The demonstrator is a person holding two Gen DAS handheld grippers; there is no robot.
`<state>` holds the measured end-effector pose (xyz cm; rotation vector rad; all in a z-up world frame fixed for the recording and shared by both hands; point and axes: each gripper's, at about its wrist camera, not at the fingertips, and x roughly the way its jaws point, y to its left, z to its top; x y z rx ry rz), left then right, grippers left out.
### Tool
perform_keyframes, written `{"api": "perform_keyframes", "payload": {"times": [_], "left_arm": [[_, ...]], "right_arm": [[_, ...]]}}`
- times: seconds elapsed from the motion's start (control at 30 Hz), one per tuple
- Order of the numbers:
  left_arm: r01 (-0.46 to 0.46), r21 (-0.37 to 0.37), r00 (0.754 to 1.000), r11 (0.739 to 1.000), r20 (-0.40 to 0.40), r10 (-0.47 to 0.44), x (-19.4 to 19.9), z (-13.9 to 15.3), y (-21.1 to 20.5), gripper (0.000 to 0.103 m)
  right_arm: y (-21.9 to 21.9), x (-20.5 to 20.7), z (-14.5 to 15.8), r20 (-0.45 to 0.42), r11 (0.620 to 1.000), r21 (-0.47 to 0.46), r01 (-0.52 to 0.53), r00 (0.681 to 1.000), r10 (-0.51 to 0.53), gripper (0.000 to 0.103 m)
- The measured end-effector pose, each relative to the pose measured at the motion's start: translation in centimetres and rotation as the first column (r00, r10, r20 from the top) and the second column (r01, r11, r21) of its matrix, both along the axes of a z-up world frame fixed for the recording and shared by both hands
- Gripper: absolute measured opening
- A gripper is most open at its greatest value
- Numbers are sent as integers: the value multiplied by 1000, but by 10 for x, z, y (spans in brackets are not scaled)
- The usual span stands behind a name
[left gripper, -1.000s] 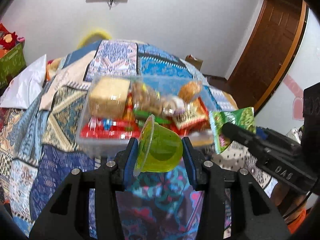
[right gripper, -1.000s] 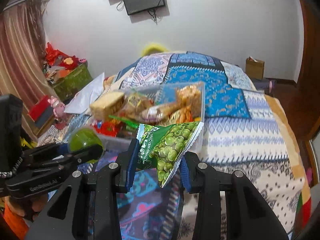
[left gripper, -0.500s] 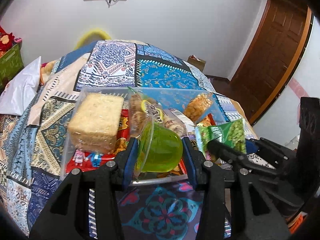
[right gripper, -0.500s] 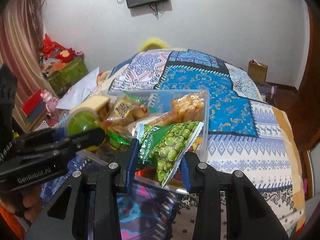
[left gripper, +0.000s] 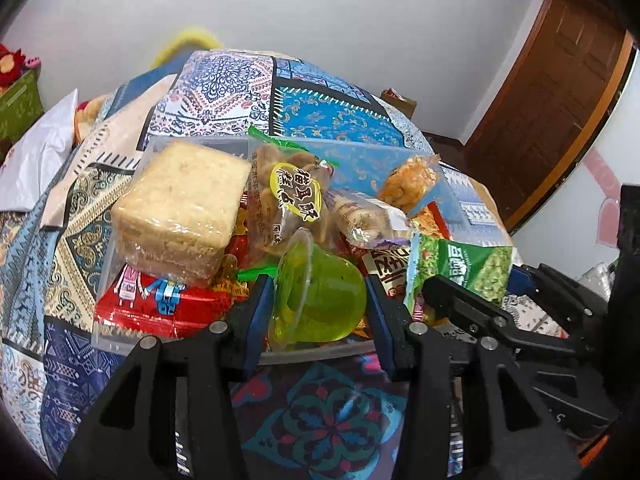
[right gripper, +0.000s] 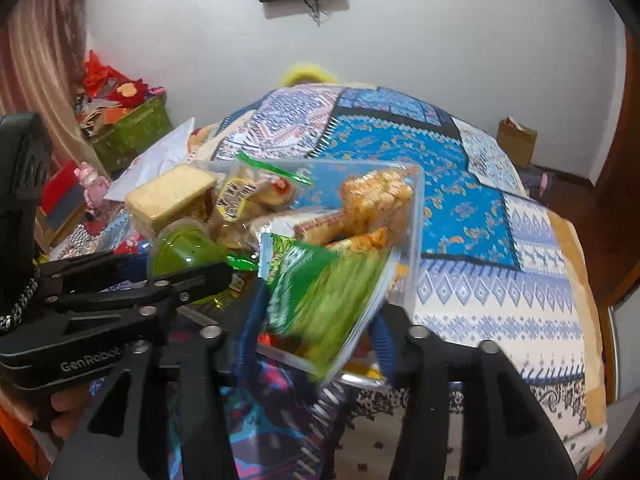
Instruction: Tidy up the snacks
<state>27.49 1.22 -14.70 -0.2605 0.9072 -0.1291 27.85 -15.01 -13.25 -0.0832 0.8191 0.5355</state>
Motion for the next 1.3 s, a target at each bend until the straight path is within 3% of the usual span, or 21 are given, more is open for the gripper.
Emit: {"api": "perform_keyframes", "payload": {"times": [0.3,0.5,0.8,0.97,1.1,1.3], "left_arm": [[-3,5,996,1000,94,2,-26,40,0,49],[-17,9,979,1000,203,15,-61,84,5,49],[-65,64,901,996,433,31,-136,161,5,50],[-81,81,862,993,506,29,-168,183,4,67],[-106,94,838,990,544,38,-188,192,5,87],[-147,129,810,981,584,45,-203,195,4,99]], "right_arm": [[-12,-10,21,32,1000,30,8,999,-9,57],[-25,-31,59,100,996,94,9,995,-18,57],[-42,-86,126,254,980,199,-29,967,-23,57],[-46,-116,149,326,971,232,-58,945,-21,67],[-45,-136,158,372,969,237,-66,928,-28,76],[-45,-146,158,395,969,243,-52,917,-50,97]]}}
